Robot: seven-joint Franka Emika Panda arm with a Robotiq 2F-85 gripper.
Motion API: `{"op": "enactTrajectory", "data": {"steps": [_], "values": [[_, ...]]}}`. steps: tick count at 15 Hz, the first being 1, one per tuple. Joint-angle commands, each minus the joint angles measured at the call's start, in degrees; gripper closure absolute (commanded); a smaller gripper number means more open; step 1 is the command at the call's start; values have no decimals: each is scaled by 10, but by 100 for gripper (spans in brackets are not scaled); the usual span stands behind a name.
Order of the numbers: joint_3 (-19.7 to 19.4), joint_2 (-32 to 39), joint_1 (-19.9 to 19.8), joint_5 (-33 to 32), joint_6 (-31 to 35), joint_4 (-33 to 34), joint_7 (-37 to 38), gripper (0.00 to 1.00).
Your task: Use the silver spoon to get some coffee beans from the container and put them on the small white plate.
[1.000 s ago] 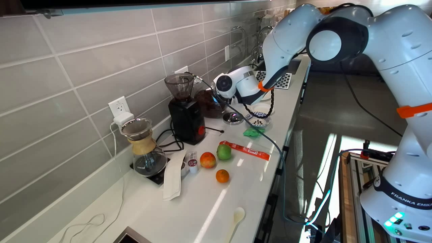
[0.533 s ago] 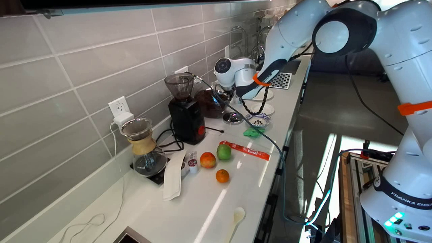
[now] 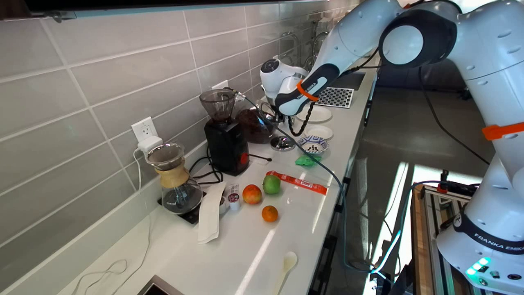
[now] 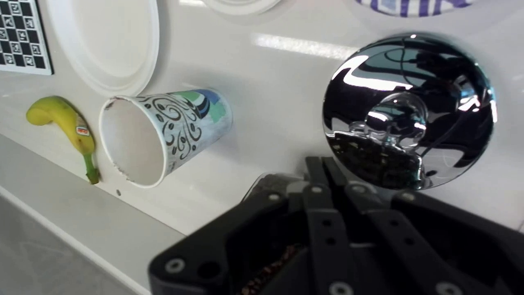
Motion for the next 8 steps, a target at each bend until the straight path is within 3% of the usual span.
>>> {"op": "enactTrajectory", "data": {"steps": [1,8], "values": [[4,13,-7,95,-35,34,-64,99],[12,34,-29,213,-50,62,-122,99]]}}
